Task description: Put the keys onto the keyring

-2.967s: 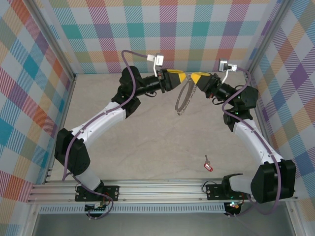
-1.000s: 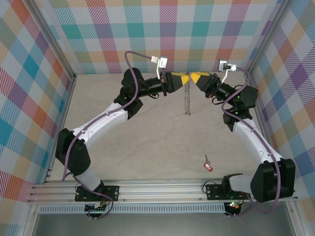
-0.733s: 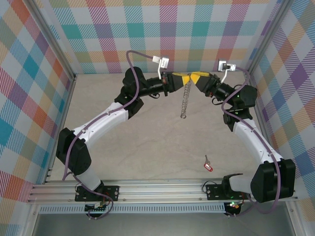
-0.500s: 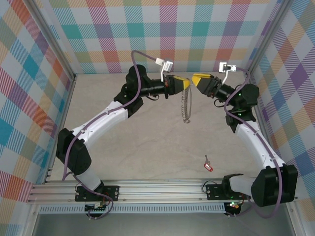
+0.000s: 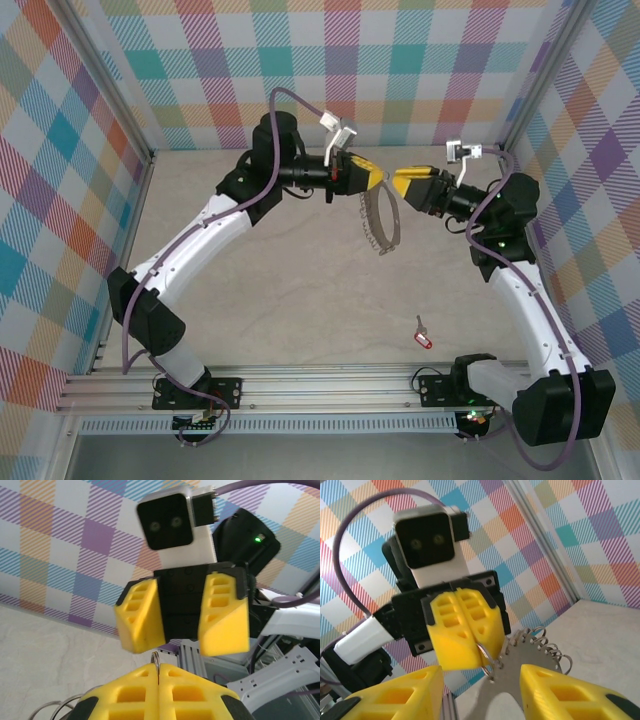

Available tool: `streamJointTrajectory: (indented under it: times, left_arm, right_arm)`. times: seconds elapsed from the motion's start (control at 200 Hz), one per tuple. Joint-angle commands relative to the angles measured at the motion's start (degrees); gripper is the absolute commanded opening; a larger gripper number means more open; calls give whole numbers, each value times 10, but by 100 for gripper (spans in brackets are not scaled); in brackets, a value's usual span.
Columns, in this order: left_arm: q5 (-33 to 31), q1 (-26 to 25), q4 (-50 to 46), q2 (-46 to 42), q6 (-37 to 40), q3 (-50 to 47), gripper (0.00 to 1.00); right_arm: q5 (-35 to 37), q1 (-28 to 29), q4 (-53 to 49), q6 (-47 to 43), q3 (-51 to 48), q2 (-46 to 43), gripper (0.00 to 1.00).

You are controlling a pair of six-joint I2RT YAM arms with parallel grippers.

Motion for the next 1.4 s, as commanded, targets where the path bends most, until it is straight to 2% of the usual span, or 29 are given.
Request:
streamJointTrajectory:
  times: [0.0, 0.445, 0.96, 1.01, 1.08, 1.245, 1.31, 1.35, 1.395]
  left_arm:
    - [42, 5, -32, 3, 37, 33, 0]
    - [66, 4, -52, 21, 43, 61, 0]
    - [66, -1, -49, 33, 36, 72, 0]
    - [66, -1, -48, 35, 36, 72, 0]
    - [63, -2, -47, 36, 33, 73, 0]
    - [30, -2, -36, 30, 18, 65, 0]
    - [3, -1, -18, 19, 0, 47, 14]
    - [-19, 1, 6, 8, -16, 31, 28]
    - [-51, 3, 36, -6, -41, 8, 38]
  right_arm:
    - [-33, -4, -10, -23, 4, -2, 44]
    - [-53, -1, 62, 23, 9, 26, 36]
    - [-69, 16, 96, 35, 18, 39, 15]
    - [-76, 19, 100, 37, 20, 41, 11]
    - [-75, 21, 101, 36, 21, 42, 0]
    - [-48, 21, 75, 12, 15, 37, 0]
    - [-24, 20, 57, -1, 11, 32, 0]
    - [-12, 20, 56, -5, 9, 30, 0]
    - [-3, 20, 59, -6, 8, 28, 0]
